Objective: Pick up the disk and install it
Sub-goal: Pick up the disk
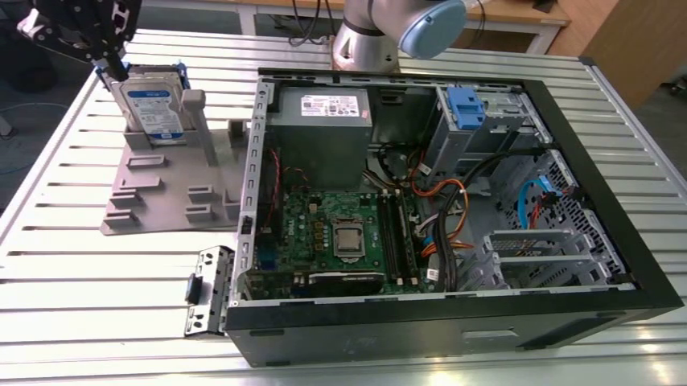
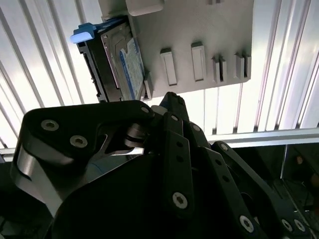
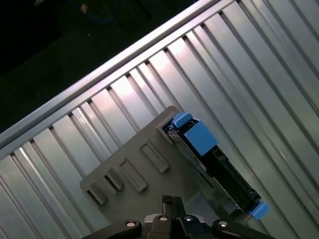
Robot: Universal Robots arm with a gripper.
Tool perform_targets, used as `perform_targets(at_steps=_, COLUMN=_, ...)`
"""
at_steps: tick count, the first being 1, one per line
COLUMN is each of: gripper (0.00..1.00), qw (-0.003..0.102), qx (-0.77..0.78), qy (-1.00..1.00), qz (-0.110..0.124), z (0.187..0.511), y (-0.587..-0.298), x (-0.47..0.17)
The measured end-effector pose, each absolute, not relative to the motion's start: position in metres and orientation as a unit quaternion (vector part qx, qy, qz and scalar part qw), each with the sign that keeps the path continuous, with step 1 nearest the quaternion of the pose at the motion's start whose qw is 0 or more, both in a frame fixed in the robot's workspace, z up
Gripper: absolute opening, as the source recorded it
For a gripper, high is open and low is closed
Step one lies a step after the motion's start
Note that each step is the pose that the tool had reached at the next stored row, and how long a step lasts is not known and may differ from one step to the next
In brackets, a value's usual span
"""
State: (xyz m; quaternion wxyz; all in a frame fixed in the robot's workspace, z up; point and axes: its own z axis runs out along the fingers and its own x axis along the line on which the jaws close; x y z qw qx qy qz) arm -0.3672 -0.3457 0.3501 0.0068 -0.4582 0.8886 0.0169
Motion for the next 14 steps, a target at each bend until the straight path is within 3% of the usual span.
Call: perform_targets(at_steps=14, gripper=0.10, qw=0.006, qx=-0.505, qy=0.863, qz=0.017, z=0.3501, y=-0.3457, x=-0.3672)
